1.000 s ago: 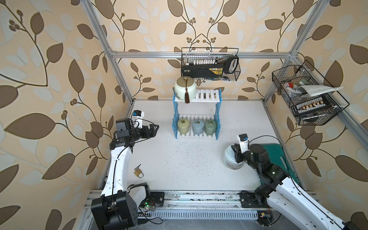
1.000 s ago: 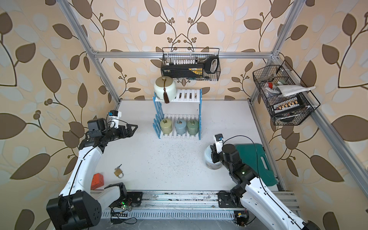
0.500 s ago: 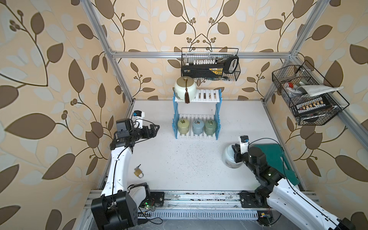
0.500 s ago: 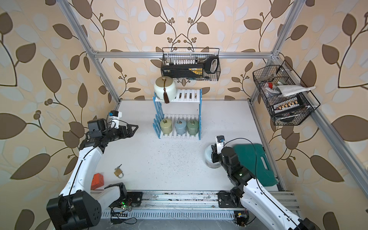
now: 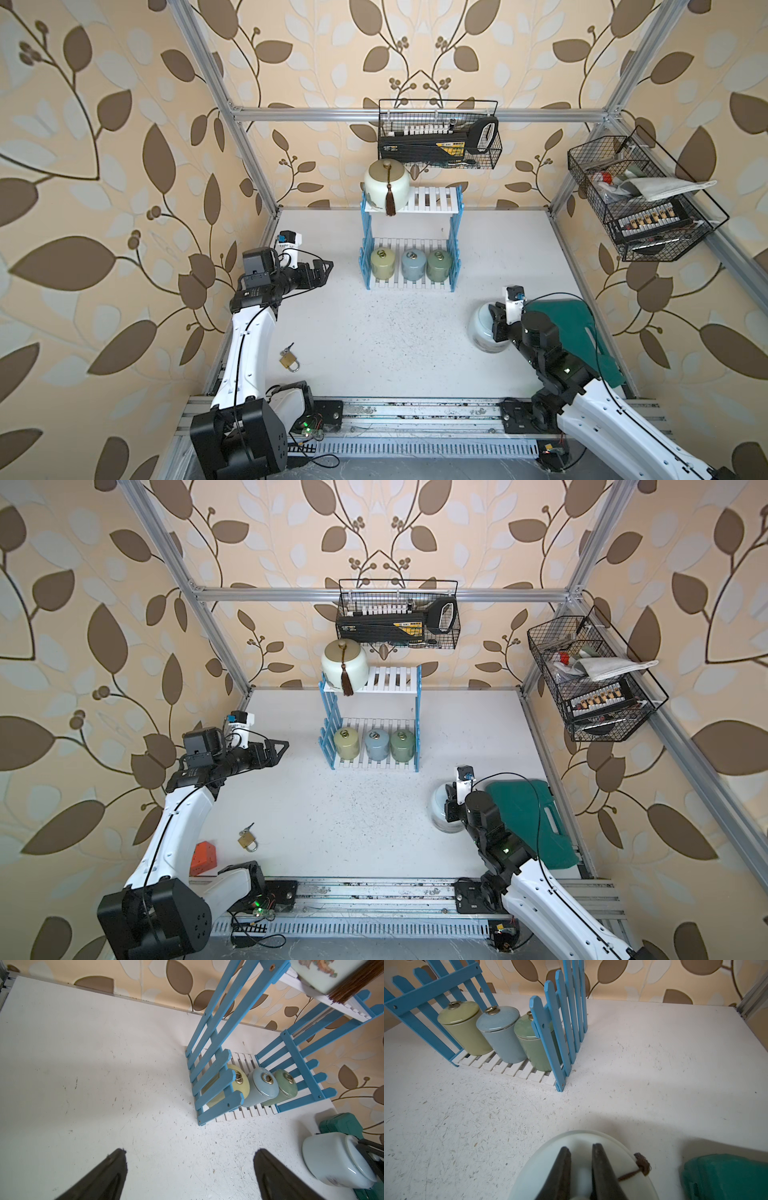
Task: Remove the tea canisters from the shelf
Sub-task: Place the tea canister at the center of the board, then pick up the tea canister from the shelf.
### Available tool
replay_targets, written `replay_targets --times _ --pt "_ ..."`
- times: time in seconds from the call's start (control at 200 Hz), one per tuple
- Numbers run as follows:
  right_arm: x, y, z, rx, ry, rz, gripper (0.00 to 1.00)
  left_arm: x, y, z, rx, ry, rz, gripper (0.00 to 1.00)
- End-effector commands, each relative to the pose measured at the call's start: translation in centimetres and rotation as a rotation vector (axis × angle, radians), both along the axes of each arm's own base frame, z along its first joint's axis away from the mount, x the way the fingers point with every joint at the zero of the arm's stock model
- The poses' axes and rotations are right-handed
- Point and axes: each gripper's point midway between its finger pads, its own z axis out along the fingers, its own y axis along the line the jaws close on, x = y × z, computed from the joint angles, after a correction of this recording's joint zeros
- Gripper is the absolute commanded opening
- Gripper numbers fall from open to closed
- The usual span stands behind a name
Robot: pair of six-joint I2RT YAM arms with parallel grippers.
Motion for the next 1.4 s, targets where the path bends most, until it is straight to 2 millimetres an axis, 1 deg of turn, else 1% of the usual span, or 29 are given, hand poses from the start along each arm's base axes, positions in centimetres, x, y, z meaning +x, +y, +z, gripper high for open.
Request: replay_targets --times 0.0,0.045,0.075,0.16,0.305,0.36,0.46,0.535,0.67,0.795,0.89,0.99,1.13,1.155,1.165,1.18,1.28,1.395 --pt "0.8 0.5 3.2 0.07 -0.106 -0.003 0.39 0.1 -0.1 0.8 0.0 -0.038 -0.021 0.99" --pt "0.9 0.7 3.3 0.078 -0.1 0.001 0.47 0.0 -0.1 1.0 -0.002 -0.036 -0.021 0.99" --pt "0.9 0.8 3.4 0.082 -0.094 0.006 0.5 0.0 -0.1 1.3 -0.003 -0.035 -0.022 0.98" --pt "0.9 1.2 4.1 0.084 -0.089 0.023 0.57 0.0 -0.1 2.2 0.006 -0.04 -0.026 0.98" --pt "1.0 1.1 5.3 0.089 -0.099 0.018 0.67 0.5 0.0 3.9 0.024 -0.051 -0.027 0.99" --pt "0.9 1.0 6.1 0.086 -0.1 0.014 0.71 0.7 -0.1 5.1 0.033 -0.056 -0.036 0.99" --pt "0.7 0.9 7.6 0.055 -0.102 0.023 0.81 1.1 -0.5 6.9 0.052 -0.081 -0.06 0.99" --pt "0.7 0.5 8.3 0.028 -0.092 0.011 0.88 1.7 -0.8 8.3 0.061 -0.107 -0.075 0.99" --pt "0.8 0.5 9.4 -0.033 -0.068 0.028 0.98 2.9 -1.2 11.6 0.063 -0.157 -0.095 0.99" --pt "0.6 0.5 9.9 -0.087 -0.043 0.049 0.99 4.3 -1.7 14.0 0.072 -0.201 -0.117 0.98" --pt "0.4 0.0 10.2 -0.122 -0.032 0.046 0.99 5.2 -2.5 15.9 0.082 -0.22 -0.133 0.98" --pt "0.0 -0.5 10.4 -0.16 -0.037 0.053 0.99 6.0 -4.0 17.6 0.096 -0.253 -0.174 0.98" --pt "-0.5 -1.7 9.9 -0.199 -0.039 0.027 0.99 7.0 -6.4 19.8 0.136 -0.306 -0.232 0.98" --pt "-0.6 -1.7 9.7 -0.206 -0.04 0.03 0.99 6.9 -6.7 20.5 0.14 -0.325 -0.241 0.99" --pt "-0.6 -1.7 9.7 -0.209 -0.041 0.034 0.99 7.5 -6.9 19.9 0.138 -0.307 -0.247 0.99" --pt "-0.7 -1.7 9.6 -0.211 -0.046 0.036 0.99 7.8 -7.2 19.9 0.14 -0.307 -0.254 0.99" --pt "-1.1 -1.7 9.4 -0.18 -0.089 0.036 0.99 8.8 -8.4 20.8 0.146 -0.332 -0.279 0.99" --pt "-1.2 -1.8 8.8 -0.18 -0.08 0.033 0.99 10.0 -9.7 22.0 0.127 -0.345 -0.296 0.99"
